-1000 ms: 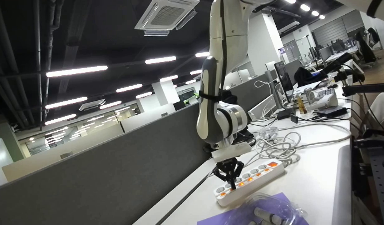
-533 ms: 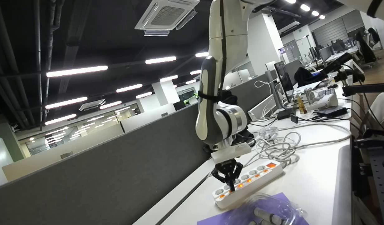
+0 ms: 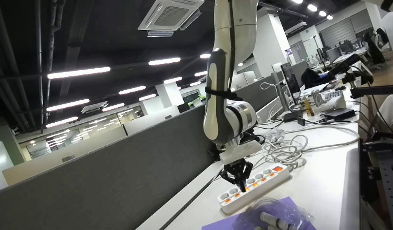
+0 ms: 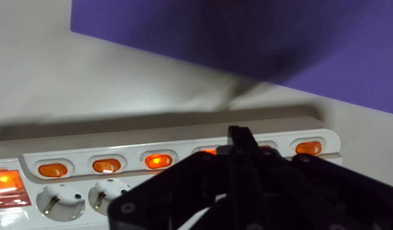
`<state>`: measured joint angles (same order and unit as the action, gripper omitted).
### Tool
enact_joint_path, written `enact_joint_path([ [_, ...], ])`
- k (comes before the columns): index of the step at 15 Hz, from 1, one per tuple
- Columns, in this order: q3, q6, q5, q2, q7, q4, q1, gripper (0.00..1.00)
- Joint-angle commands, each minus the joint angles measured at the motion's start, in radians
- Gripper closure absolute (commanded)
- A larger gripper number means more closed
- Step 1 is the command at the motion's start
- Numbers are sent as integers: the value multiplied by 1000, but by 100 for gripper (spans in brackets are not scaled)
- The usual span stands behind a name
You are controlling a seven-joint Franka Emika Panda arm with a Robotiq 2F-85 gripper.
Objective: Flip the second switch from the left on the adaptor.
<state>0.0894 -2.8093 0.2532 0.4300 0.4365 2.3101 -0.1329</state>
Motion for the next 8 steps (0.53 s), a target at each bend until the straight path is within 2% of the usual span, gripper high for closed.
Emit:
enact_joint_path([
  [1, -6, 2, -12, -8, 10, 5, 7, 99],
  [8, 32, 1, -41, 2, 20, 11, 2, 100],
])
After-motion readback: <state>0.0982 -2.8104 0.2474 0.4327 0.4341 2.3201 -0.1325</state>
